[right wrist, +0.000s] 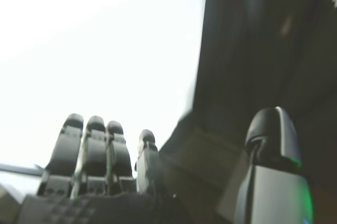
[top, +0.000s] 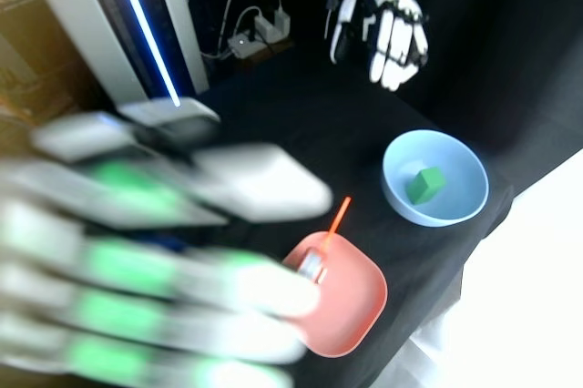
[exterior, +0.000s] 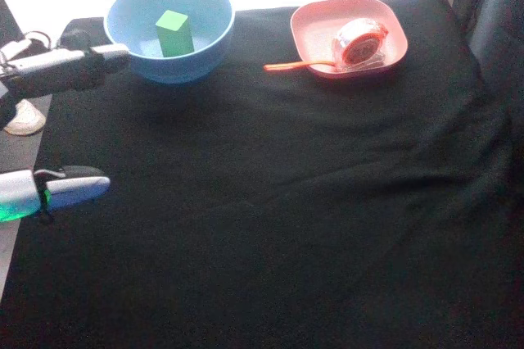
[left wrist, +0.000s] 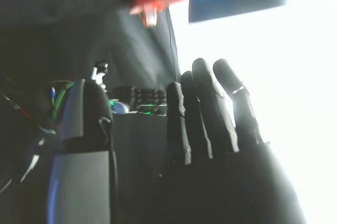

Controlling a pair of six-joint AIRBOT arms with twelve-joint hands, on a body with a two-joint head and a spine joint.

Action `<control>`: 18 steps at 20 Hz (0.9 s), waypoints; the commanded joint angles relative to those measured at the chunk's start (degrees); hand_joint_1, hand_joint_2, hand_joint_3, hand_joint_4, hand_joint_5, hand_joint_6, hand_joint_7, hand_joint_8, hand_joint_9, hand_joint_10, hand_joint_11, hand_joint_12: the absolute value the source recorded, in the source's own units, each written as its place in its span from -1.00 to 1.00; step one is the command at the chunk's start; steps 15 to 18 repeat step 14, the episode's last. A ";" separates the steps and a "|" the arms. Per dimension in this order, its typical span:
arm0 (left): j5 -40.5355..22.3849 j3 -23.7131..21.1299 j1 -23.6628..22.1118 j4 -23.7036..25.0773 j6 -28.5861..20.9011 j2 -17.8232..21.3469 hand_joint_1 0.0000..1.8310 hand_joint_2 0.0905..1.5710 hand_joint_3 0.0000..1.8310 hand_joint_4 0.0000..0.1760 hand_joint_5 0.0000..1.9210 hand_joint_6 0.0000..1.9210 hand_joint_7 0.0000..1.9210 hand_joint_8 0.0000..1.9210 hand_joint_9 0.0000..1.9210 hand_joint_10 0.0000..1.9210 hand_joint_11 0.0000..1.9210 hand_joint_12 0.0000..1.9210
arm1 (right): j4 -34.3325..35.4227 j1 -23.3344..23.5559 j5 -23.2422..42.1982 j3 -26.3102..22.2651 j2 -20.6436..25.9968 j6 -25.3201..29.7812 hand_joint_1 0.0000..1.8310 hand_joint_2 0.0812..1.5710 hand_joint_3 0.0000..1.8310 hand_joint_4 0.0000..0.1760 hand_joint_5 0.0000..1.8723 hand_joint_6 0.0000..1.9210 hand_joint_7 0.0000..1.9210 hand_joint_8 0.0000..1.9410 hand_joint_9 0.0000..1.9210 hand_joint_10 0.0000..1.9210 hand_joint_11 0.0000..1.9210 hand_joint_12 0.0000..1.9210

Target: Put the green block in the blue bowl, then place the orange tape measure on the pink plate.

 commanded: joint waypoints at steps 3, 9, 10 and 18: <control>-12.58 -0.94 0.63 -1.82 0.49 0.37 -0.30 0.25 -1.00 -0.20 -0.84 -1.00 -0.75 -1.00 -0.65 -1.00 -1.00 0.11 | 8.18 -4.91 17.57 -2.98 -0.25 0.26 -0.17 -0.06 -0.99 1.00 -1.00 -1.00 -1.00 -1.00 -1.00 -1.00 -1.00 -1.00; -19.67 -2.25 2.32 -2.66 0.78 -0.91 -0.72 0.37 -0.98 -0.88 -0.85 -1.00 -0.85 -1.00 -0.77 -1.00 -0.99 -0.13 | 15.68 -13.01 30.39 -7.69 -1.26 0.25 -0.28 -0.08 -1.00 1.00 -1.00 -1.00 -0.98 -0.99 -1.00 -1.00 -1.00 -1.00; -19.68 -2.30 2.24 -2.73 0.85 -0.97 -0.90 0.47 -0.97 -0.99 -0.93 -1.00 -0.89 -1.00 -0.80 -1.00 -1.00 -0.30 | 15.68 -13.07 31.27 -7.96 -1.60 0.25 -0.25 -0.04 -0.99 1.00 -1.00 -1.00 -1.00 -1.00 -1.00 -1.00 -1.00 -1.00; -19.71 -2.20 -0.48 -1.14 1.85 -1.22 -0.90 0.53 -1.00 -1.00 -1.00 -1.00 -0.93 -1.00 -0.86 -0.99 -0.99 -0.58 | 13.87 -13.05 31.38 -8.45 -2.55 0.26 -0.32 0.18 -0.98 0.07 -1.00 -1.00 -1.00 -1.00 -1.00 -1.00 -1.00 -1.00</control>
